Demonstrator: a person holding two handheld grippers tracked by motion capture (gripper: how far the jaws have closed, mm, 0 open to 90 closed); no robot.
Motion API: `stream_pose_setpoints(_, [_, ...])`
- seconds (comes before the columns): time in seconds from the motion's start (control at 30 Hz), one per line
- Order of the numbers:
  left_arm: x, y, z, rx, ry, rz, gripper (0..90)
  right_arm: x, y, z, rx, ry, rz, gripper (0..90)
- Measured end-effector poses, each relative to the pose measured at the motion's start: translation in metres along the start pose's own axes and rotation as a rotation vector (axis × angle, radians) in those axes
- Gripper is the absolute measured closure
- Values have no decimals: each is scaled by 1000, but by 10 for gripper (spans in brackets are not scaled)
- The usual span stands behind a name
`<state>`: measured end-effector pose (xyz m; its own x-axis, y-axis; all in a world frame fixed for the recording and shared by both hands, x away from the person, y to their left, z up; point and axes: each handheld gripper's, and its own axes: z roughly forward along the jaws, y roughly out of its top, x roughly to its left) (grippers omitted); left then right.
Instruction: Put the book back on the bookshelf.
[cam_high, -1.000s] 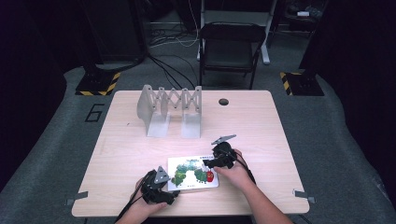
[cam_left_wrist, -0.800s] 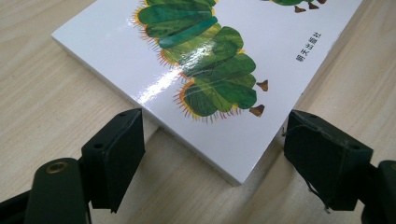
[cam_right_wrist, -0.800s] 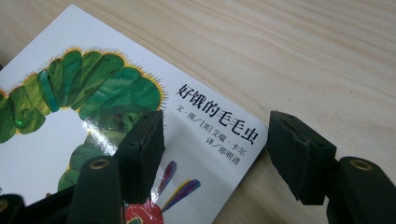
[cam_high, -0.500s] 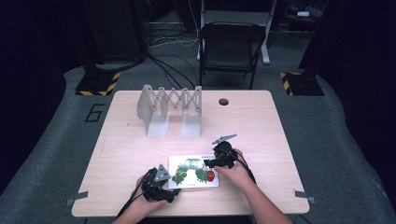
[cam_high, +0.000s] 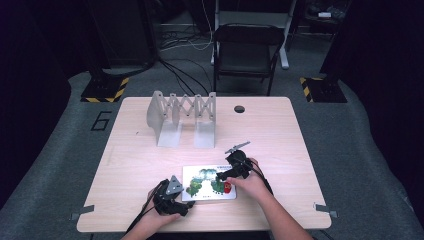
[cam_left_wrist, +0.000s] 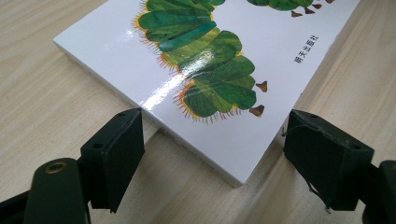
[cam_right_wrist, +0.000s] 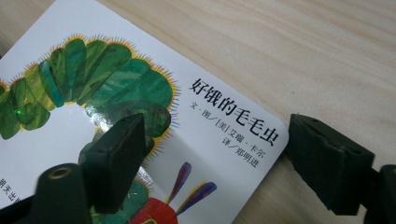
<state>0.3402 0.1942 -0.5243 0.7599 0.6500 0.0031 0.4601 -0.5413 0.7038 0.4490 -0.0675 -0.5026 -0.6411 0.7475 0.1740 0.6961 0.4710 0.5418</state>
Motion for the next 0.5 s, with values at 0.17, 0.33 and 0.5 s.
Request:
stream_pose_setpoints(0.17, [0,0,0,-1,0,-1,195,-1,3,2,26,10,-1,184])
stream_pose_setpoints(0.33, [-1,0,1,-2,4,2,180,-5,6,1,21,15,8,233])
stream_pose_setpoints(0.5, [-2,1,3,-8,16,-2,160,-6,8,2,18,14,9,263])
